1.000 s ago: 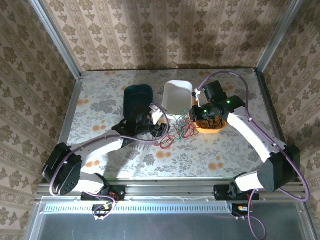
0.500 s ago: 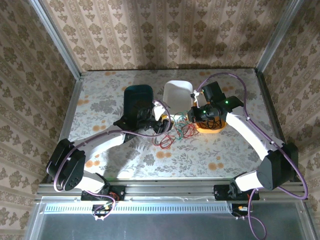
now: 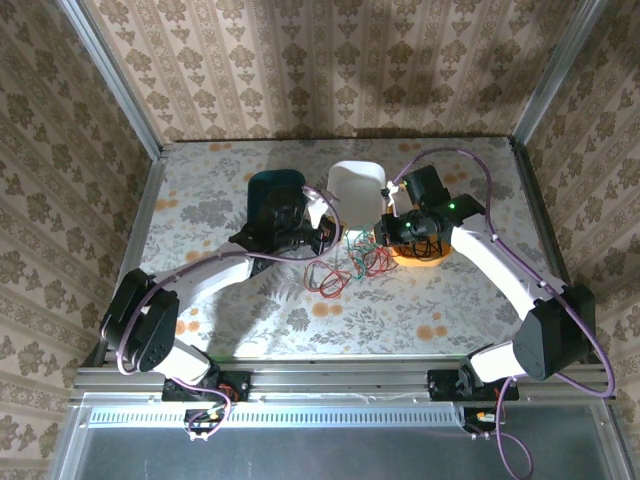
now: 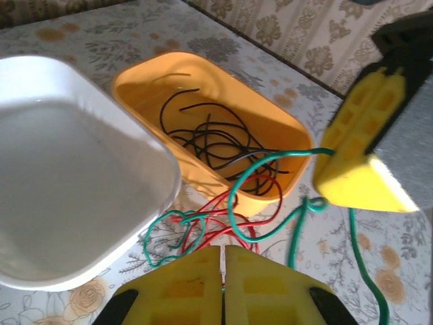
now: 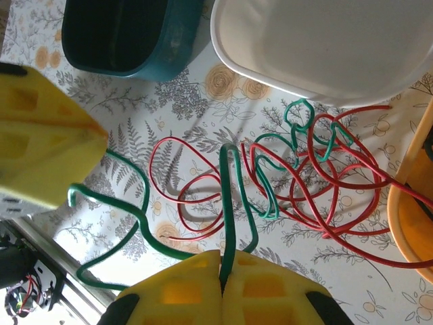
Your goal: Untangle the cables
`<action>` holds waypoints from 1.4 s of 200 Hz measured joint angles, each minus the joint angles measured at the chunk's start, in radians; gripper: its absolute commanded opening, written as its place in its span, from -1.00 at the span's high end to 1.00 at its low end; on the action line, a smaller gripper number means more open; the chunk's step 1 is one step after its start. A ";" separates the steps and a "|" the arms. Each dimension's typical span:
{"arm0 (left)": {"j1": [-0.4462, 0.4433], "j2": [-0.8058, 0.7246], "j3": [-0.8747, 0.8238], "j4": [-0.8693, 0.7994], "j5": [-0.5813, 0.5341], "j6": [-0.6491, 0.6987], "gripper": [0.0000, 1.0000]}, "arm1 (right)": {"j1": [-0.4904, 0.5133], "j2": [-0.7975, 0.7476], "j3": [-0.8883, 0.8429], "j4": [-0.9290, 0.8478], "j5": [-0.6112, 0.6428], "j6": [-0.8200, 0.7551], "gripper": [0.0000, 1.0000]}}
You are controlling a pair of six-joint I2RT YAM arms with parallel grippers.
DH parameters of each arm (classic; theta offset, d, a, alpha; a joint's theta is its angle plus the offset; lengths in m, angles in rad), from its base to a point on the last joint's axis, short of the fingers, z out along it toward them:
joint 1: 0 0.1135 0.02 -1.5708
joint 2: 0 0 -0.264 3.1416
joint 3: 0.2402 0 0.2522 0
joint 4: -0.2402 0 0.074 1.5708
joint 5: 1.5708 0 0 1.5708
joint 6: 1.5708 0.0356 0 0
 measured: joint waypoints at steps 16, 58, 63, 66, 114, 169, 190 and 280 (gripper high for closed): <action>0.006 0.001 -0.004 0.012 -0.037 -0.014 1.00 | 0.000 0.000 0.000 0.008 0.031 0.016 0.88; 0.013 0.000 -0.045 0.043 -0.095 -0.050 1.00 | -0.045 -0.048 -0.048 0.068 0.197 0.103 0.88; 0.013 -0.002 -0.053 0.046 -0.097 -0.052 1.00 | -0.054 -0.060 -0.055 0.076 0.218 0.120 0.88; 0.013 -0.002 -0.058 0.048 -0.097 -0.055 1.00 | -0.058 -0.066 -0.060 0.081 0.227 0.126 0.88; 0.011 -0.039 -0.103 0.075 -0.087 -0.077 1.00 | -0.073 -0.148 -0.119 0.165 0.336 0.237 0.86; 0.037 -0.045 -0.140 0.084 -0.202 -0.094 -0.34 | -0.073 0.000 -0.023 0.227 0.378 0.261 0.87; 0.054 -0.060 -0.170 0.063 -0.338 -0.112 -0.41 | -0.067 0.111 0.082 0.220 0.452 0.258 0.86; 0.104 -0.192 -0.222 -0.017 -0.571 -0.137 -0.43 | 0.027 0.529 0.491 0.011 0.784 0.117 0.83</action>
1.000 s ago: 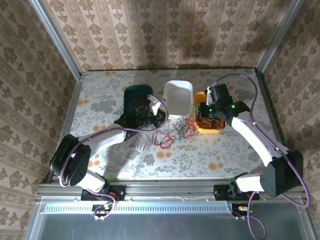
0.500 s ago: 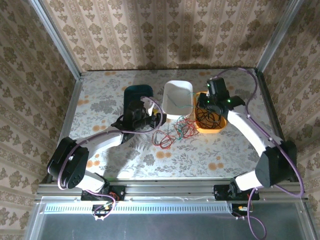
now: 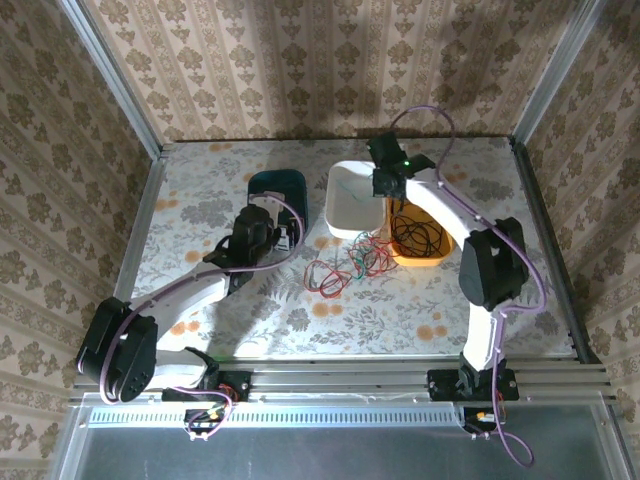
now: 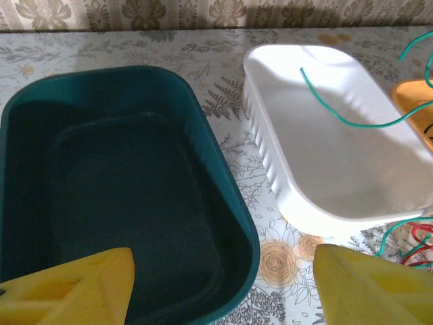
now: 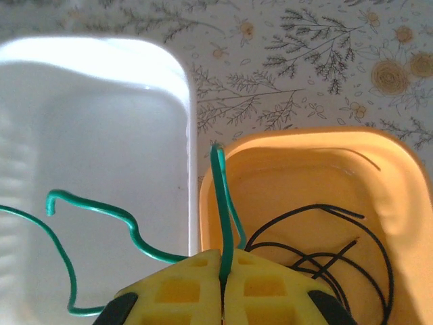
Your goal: Untangle the cables
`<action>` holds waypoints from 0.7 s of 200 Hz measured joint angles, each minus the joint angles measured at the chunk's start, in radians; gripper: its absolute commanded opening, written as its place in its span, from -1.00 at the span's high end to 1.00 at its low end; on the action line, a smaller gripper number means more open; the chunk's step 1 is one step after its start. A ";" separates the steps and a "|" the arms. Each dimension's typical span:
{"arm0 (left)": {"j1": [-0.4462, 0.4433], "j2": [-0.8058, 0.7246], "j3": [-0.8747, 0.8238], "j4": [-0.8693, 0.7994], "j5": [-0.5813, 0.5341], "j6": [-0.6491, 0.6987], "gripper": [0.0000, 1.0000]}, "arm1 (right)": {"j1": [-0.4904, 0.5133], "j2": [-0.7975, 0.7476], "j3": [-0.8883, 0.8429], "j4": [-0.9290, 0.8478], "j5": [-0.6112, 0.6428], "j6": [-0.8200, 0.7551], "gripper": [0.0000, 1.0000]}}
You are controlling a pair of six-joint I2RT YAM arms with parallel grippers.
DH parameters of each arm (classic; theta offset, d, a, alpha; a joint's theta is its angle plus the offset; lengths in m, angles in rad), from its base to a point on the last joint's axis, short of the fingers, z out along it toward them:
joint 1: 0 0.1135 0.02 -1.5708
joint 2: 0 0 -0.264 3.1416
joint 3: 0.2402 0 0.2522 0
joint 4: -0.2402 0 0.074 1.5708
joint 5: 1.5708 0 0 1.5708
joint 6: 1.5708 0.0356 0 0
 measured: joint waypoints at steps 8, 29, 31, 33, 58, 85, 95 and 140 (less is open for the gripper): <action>0.000 0.000 -0.003 -0.004 0.000 -0.003 -0.43 | 0.017 0.027 0.025 -0.016 0.020 -0.023 0.83; 0.000 0.000 -0.006 -0.005 0.000 -0.008 -0.44 | 0.058 0.079 0.061 -0.043 0.052 -0.085 0.82; 0.000 0.000 -0.006 -0.005 0.000 -0.008 -0.44 | 0.062 0.082 0.062 -0.045 0.053 -0.093 0.83; 0.000 0.000 -0.006 -0.005 0.000 -0.009 -0.44 | 0.064 0.084 0.063 -0.047 0.054 -0.098 0.82; 0.000 0.003 -0.006 -0.004 0.005 -0.011 -0.44 | 0.093 0.101 0.063 -0.063 0.048 -0.153 0.82; -0.001 0.019 -0.005 -0.004 0.031 -0.010 -0.43 | 0.092 0.115 0.072 -0.075 0.010 -0.186 0.82; -0.004 0.031 -0.002 -0.004 0.046 -0.009 -0.43 | 0.091 0.130 0.084 -0.076 -0.006 -0.190 0.81; -0.042 0.077 0.035 -0.013 0.110 0.026 -0.43 | 0.077 0.240 0.159 -0.101 -0.059 -0.181 0.81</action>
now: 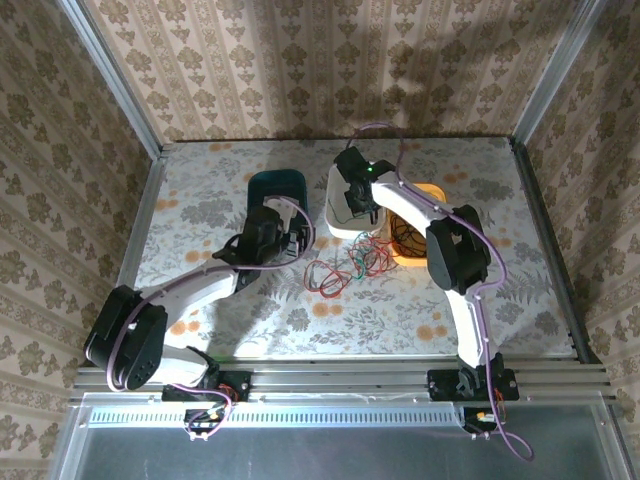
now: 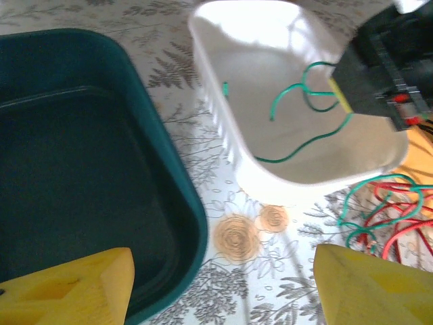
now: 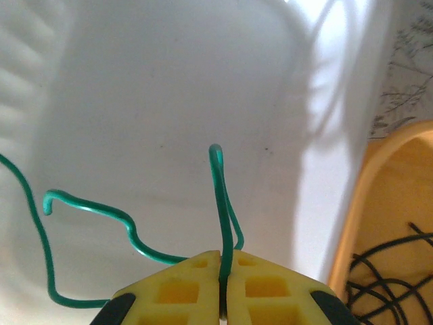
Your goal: Untangle the cables
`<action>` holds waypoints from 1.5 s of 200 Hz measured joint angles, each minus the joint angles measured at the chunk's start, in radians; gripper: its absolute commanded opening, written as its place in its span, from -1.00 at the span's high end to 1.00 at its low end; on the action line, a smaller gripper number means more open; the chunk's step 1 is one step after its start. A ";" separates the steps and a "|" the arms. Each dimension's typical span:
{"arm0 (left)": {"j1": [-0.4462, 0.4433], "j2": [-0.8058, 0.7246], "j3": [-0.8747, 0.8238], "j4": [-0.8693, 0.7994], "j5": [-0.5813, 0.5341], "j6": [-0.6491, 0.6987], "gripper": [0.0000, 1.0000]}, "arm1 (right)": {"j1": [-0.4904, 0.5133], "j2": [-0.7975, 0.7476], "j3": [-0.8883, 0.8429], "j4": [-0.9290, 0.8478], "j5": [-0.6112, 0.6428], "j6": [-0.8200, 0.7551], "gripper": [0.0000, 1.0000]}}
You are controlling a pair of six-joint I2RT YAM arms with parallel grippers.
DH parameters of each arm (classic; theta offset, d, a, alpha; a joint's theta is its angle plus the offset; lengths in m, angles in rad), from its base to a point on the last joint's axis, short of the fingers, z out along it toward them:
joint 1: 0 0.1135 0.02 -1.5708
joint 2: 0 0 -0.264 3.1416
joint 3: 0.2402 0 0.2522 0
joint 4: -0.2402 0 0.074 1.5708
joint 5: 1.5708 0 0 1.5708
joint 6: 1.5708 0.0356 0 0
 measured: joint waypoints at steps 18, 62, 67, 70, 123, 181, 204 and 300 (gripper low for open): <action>-0.019 0.012 0.021 -0.016 0.023 0.018 -0.43 | -0.005 0.034 0.032 -0.012 -0.008 0.004 0.80; -0.038 0.026 0.039 -0.040 0.049 0.042 -0.43 | -0.018 0.062 0.100 -0.047 -0.012 0.008 0.38; -0.038 0.027 0.039 -0.041 0.050 0.043 -0.43 | -0.018 0.062 0.103 -0.048 -0.011 0.014 0.33; -0.038 0.028 0.039 -0.042 0.051 0.044 -0.43 | -0.018 0.062 0.103 -0.047 -0.011 0.013 0.31; -0.052 0.039 0.056 -0.051 0.075 0.082 -0.43 | -0.022 -0.044 0.010 -0.032 -0.009 0.026 0.19; -0.091 0.123 0.090 -0.055 0.139 0.137 -0.41 | -0.027 -0.385 -0.264 0.023 -0.150 0.034 0.18; -0.100 0.156 0.103 -0.060 0.148 0.151 -0.41 | -0.027 -0.400 -0.314 0.042 -0.257 0.034 0.21; -0.102 0.164 0.104 -0.067 0.145 0.163 -0.41 | 0.011 -0.263 -0.323 -0.002 -0.385 0.024 0.31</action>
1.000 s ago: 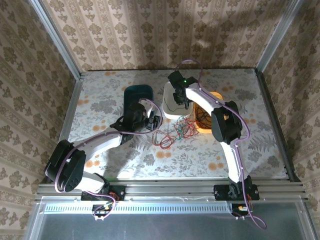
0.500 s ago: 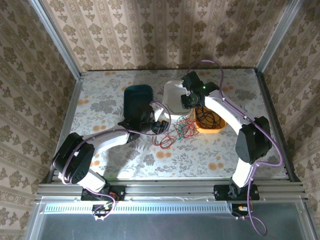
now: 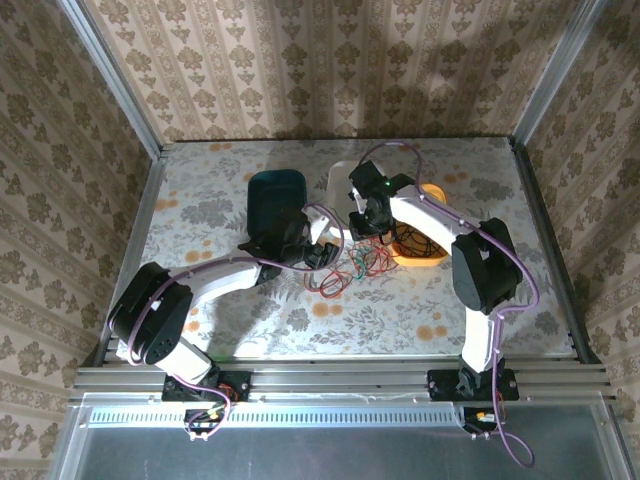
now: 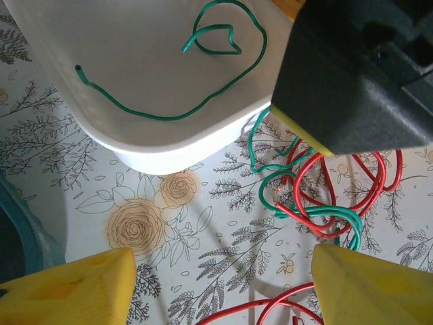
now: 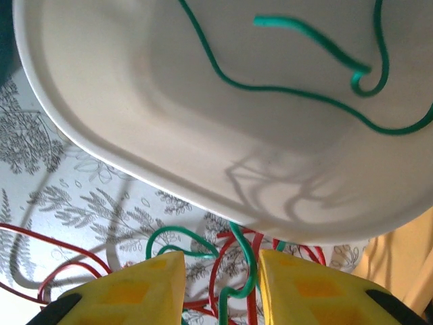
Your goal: Untangle the cables
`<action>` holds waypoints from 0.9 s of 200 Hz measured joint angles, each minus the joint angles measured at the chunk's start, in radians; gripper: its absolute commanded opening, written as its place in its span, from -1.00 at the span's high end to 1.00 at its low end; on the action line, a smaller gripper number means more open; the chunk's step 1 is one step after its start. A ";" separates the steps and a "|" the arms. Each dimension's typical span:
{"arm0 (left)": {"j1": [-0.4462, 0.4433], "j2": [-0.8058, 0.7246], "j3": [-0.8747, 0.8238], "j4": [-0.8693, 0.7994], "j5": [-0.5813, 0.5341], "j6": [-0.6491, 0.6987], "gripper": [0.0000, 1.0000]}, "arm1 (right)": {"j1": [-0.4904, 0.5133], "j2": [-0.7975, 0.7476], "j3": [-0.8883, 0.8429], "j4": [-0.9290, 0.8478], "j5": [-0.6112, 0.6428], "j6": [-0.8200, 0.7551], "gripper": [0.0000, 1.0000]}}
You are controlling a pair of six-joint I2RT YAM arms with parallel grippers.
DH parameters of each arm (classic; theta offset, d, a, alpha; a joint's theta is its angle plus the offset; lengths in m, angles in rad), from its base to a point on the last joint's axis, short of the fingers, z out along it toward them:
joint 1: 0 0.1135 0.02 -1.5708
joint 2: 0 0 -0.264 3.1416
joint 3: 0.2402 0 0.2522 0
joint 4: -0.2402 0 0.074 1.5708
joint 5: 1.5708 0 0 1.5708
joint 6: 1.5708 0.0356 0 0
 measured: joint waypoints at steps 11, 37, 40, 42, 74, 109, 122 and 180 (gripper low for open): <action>0.000 0.000 0.000 0.000 0.000 0.000 -0.40 | 0.005 0.000 0.000 -0.003 0.000 -0.001 0.31; 0.000 0.000 0.000 0.000 0.000 0.000 -0.40 | 0.016 0.000 0.000 -0.014 0.004 -0.002 0.40; 0.000 0.000 0.000 0.000 0.000 0.000 -0.40 | 0.017 0.000 0.000 -0.015 0.005 -0.002 0.41; 0.000 0.000 0.000 0.000 0.000 0.000 -0.40 | 0.018 0.000 0.000 -0.015 0.005 -0.003 0.42; 0.000 0.000 0.000 0.000 0.000 0.000 -0.40 | 0.022 0.000 0.000 -0.018 0.024 -0.016 0.81; -0.002 0.000 0.000 0.000 0.001 0.003 -0.41 | 0.022 -0.019 -0.015 -0.017 0.034 -0.021 1.00; -0.002 0.000 0.000 0.000 0.003 0.006 -0.40 | 0.022 -0.046 -0.035 -0.016 0.030 -0.024 1.00; -0.008 0.000 0.000 0.005 0.072 0.022 -0.41 | -0.008 -0.262 -0.081 0.021 -0.138 -0.024 1.00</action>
